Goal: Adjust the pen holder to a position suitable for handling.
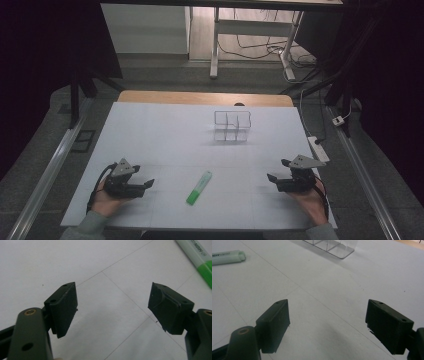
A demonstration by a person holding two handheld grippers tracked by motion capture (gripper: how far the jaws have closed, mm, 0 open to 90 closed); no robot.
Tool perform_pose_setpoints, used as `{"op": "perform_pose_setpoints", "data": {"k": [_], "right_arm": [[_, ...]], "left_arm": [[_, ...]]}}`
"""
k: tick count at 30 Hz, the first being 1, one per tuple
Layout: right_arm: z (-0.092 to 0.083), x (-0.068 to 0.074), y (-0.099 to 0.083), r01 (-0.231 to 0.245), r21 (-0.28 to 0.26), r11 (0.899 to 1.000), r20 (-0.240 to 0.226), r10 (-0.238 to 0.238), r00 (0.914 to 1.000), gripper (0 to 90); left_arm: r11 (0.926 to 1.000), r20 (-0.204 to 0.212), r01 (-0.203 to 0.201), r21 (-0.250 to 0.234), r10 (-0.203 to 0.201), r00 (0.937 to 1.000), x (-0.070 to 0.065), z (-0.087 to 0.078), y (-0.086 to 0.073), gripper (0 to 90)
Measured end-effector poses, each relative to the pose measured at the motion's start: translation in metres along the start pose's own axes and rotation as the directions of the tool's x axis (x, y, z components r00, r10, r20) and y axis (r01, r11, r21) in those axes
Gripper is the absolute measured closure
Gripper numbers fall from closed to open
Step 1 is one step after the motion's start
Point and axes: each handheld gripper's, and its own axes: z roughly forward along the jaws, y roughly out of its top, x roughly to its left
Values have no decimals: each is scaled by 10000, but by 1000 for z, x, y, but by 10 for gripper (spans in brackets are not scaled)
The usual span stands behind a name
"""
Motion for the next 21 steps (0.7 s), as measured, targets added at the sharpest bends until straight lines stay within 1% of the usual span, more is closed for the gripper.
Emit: {"op": "perform_pose_setpoints", "data": {"k": [6,7,9,15,21], "right_arm": [[1,1,-1,111,100,9999,80,-112,9999,183],[1,2,-1,101,185,9998,105,-103,9999,185],[0,1,-1,69,185,9998,114,-72,9999,185],[0,1,-1,17,160,9999,111,-19,9999,187],[1,2,-1,18,215,9998,13,-18,10000,191]], "left_arm": [[10000,51,-10,-18,10,10000,0,0,1,238],[10000,55,-24,-12,24,10000,-1,1,1,238],[10000,45,-31,-2,31,10000,-1,1,1,238],[10000,62,-35,10,35,10000,-1,1,2,238],[10000,45,-74,38,73,10000,-1,2,2,238]]}}
